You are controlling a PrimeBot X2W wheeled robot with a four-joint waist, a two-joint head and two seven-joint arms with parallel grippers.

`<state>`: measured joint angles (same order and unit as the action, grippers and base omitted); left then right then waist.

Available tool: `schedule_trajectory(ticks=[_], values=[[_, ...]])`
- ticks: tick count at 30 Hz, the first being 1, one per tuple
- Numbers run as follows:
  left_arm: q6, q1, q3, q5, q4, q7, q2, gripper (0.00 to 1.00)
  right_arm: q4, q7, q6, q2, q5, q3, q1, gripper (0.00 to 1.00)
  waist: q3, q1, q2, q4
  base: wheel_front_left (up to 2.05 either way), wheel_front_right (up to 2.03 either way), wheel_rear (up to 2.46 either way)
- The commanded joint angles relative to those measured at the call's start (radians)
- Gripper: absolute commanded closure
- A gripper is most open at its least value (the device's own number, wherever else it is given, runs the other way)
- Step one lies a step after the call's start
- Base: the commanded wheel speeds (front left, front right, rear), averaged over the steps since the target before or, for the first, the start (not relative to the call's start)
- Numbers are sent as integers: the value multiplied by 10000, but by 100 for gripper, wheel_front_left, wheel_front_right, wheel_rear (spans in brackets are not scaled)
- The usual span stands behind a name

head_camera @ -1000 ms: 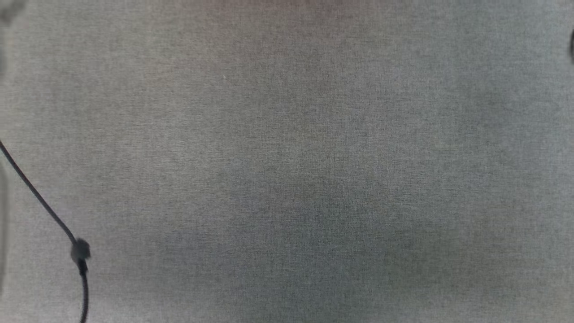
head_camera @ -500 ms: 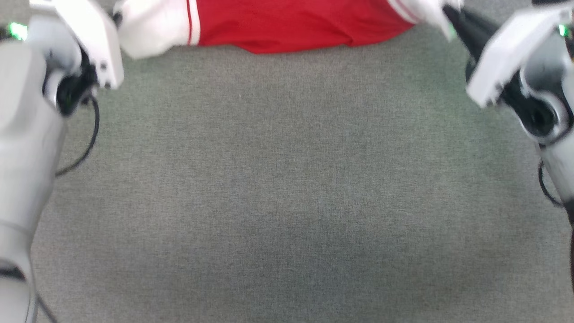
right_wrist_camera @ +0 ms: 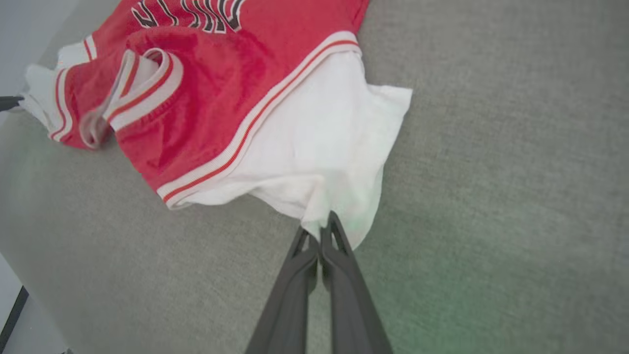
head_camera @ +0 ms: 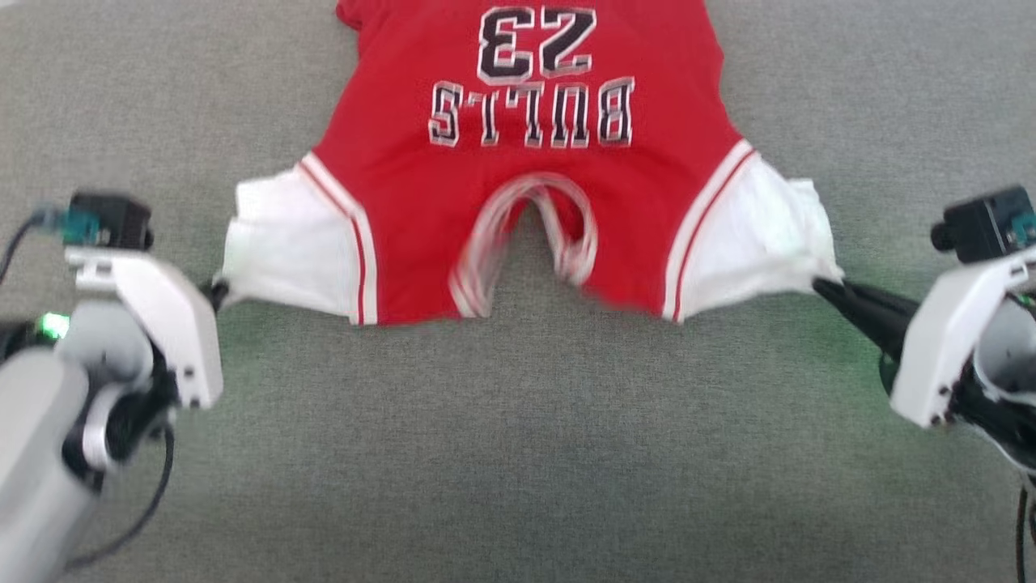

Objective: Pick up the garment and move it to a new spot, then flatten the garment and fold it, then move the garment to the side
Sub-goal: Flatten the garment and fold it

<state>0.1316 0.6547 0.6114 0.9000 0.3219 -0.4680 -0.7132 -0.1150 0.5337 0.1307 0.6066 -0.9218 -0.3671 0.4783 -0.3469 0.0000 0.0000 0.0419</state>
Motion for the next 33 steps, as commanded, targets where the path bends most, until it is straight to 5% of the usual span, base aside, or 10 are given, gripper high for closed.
schedule_trajectory(ticks=[1,11,14,19,27,28,29,33], values=[[522,-756,-156,261,-818,-157,-326,100,286,207,2,82,104,287,-502,100,37,0,0,-32,0,0,0],[3297,-4455,-858,1401,-4725,-979,-2040,100,1883,2722,2,-47,-86,1645,-3461,100,175,0,0,-157,0,0,0],[3817,-5194,-967,1640,-5200,-1177,-2375,100,2303,3582,2,-131,-140,2025,-4222,100,174,0,0,-172,0,0,0],[4320,-6095,-1140,1976,-5876,-1175,-2672,100,3009,4954,2,-417,-221,2612,-5522,100,114,0,0,-194,0,0,0],[4123,-6434,-1250,1978,-6280,-645,-2492,100,3889,5307,2,-1232,489,3261,-6218,100,-49,0,0,-175,0,0,0],[4109,-6391,-1244,1955,-6298,-574,-2423,100,3993,5201,2,-1308,678,3283,-6138,87,-67,0,0,-167,0,0,0],[4068,-6353,-1215,1913,-6311,-524,-2388,100,4063,5126,2,-1411,818,3305,-6066,2,-81,0,0,-161,0,0,0],[4001,-6160,-1136,1800,-6285,-412,-2166,100,4563,4780,2,-1695,1306,3580,-5629,0,-109,0,0,-96,0,0,0]])
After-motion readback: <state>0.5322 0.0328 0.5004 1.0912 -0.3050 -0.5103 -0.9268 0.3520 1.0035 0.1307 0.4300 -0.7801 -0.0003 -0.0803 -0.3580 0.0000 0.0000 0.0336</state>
